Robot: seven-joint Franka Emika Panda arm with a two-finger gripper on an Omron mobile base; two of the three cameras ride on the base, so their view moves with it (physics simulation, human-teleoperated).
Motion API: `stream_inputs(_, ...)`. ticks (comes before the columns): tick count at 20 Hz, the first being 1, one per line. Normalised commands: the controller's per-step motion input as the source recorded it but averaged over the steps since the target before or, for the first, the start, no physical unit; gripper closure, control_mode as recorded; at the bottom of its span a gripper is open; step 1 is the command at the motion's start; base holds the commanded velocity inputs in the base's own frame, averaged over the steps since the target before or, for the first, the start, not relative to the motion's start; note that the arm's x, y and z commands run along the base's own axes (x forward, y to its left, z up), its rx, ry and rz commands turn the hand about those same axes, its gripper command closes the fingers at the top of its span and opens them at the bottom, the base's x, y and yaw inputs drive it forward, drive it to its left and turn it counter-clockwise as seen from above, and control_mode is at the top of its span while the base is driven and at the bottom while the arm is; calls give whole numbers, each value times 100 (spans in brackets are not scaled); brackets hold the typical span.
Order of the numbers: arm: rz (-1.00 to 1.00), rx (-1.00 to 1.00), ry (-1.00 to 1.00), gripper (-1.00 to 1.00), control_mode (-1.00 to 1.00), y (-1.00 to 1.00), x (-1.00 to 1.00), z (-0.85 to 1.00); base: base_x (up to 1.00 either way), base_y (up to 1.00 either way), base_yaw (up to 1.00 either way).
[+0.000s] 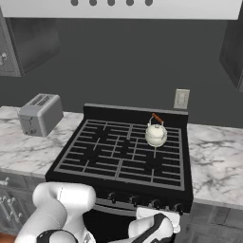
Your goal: The kettle is done boiling. Turn off the stove, then wait for 300 timesteps before moving the kettle to the dining table.
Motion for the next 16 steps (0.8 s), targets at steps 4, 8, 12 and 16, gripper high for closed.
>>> stream_inputs(4, 0, 0, -5, -100, -100, 0, -24, 0, 0, 0, 0)
stream_inputs(8, 0, 0, -1, -100, -100, 0, -33, 0, 0, 0, 0)
stream_inputs(12, 0, 0, -3, -100, -100, 0, -45, 2, 0, 0, 0)
stream_inputs(16, 0, 0, -6, -100, -100, 0, -42, 16, 0, 0, 0)
